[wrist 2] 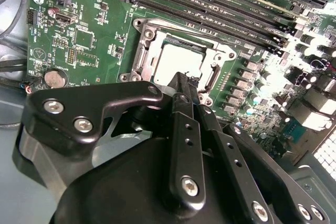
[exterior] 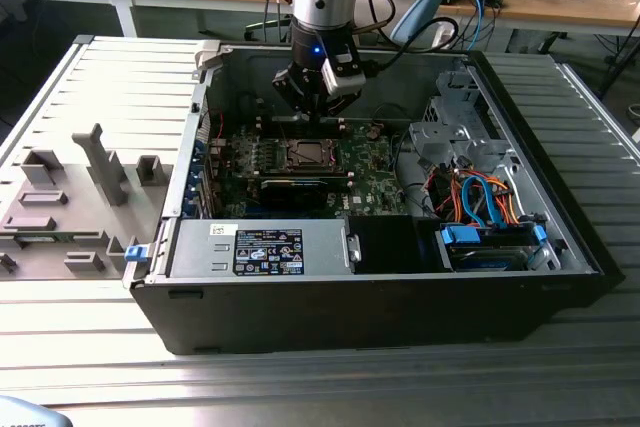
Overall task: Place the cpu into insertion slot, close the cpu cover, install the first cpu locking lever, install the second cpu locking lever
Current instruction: 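Install the first cpu locking lever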
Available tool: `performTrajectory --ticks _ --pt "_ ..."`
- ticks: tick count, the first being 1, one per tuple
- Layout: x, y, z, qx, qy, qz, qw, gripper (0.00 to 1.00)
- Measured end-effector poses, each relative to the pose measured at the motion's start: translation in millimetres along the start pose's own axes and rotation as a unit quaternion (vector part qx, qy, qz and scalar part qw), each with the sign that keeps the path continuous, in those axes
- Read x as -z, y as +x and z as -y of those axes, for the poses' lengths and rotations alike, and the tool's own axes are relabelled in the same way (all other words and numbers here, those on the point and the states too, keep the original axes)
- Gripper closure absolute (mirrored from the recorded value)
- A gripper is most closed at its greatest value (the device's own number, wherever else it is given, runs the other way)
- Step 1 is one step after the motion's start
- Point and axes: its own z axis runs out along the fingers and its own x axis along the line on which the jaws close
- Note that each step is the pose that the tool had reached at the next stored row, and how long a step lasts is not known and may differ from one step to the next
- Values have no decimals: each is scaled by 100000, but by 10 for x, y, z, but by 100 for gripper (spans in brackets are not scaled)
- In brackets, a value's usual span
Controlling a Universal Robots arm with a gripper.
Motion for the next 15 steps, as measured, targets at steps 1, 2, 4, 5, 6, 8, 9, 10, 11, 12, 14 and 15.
performTrajectory --ticks 1,2,4,5,6,8,9,10,11,12,14,15 --pt "0 0 0 60 0 3 100000 89" --pt "0 0 0 121 -1 5 100000 89" --pt "0 0 0 234 -2 11 100000 89" --pt "0 0 0 289 -4 13 100000 89" --pt "0 0 0 340 -3 15 99999 89" --pt "0 0 0 446 -6 20 99999 89" --pt "0 0 0 506 -5 24 99999 89" --pt "0 0 0 557 -7 26 99998 89" --pt "0 0 0 622 -10 30 99998 89" --pt "0 0 0 673 -8 31 99998 89" --pt "0 0 0 839 -12 41 99996 89" --pt "0 0 0 884 -12 41 99996 89"
